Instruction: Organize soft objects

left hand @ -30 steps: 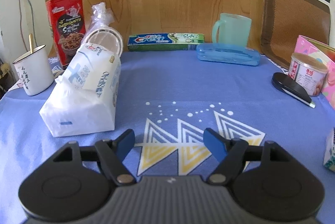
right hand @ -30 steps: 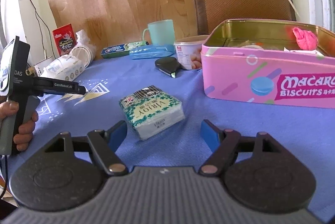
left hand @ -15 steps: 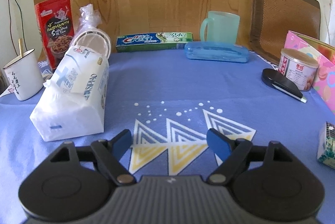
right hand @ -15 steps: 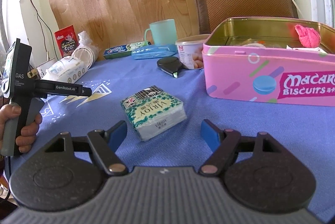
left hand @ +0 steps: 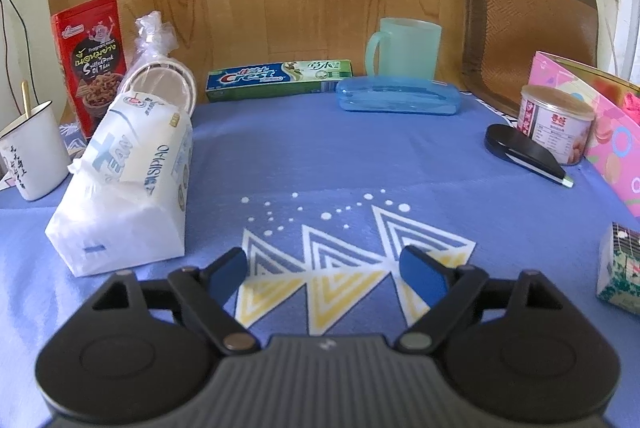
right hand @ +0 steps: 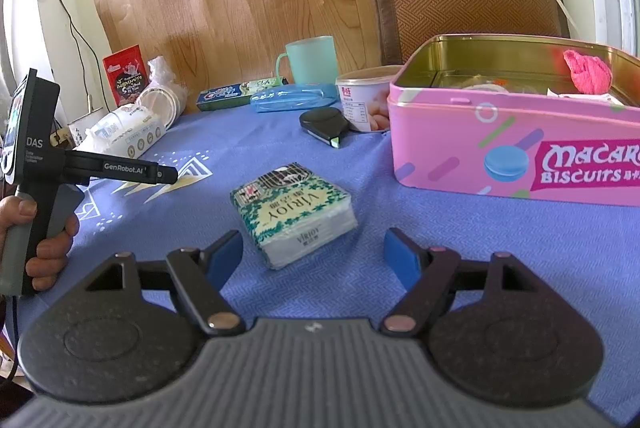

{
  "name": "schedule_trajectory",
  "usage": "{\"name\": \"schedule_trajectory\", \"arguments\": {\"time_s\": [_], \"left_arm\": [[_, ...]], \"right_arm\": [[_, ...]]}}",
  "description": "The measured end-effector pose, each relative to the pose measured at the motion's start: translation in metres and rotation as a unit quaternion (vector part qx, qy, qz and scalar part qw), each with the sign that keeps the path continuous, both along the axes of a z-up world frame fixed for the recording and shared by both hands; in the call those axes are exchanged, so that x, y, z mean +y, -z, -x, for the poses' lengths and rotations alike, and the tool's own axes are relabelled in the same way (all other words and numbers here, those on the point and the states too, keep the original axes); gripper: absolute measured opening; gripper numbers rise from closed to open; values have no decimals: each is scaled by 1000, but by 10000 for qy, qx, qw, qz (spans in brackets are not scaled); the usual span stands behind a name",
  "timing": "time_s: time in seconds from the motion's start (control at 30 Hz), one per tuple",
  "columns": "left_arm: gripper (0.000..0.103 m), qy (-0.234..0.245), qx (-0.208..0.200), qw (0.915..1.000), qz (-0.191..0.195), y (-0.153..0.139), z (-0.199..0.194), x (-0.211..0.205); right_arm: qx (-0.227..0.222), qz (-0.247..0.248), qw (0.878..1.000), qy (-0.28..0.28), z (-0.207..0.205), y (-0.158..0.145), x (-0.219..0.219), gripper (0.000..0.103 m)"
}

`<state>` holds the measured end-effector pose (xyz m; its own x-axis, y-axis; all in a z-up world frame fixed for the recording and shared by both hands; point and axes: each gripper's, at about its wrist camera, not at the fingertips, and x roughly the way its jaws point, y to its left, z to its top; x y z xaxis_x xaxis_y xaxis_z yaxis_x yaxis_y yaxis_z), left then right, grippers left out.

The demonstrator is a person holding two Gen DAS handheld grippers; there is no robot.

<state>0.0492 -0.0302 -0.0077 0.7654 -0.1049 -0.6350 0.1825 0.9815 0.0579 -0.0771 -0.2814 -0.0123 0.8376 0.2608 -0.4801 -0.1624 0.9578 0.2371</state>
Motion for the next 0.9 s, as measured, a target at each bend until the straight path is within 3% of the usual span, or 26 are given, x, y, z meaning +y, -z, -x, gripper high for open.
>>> {"name": "schedule_trajectory", "arguments": {"time_s": [0.9], "left_arm": [[90,220,21,9998,-10,1,1,-4]], "right_arm": [[6,17,10000,16,0,0,1,80]]}}
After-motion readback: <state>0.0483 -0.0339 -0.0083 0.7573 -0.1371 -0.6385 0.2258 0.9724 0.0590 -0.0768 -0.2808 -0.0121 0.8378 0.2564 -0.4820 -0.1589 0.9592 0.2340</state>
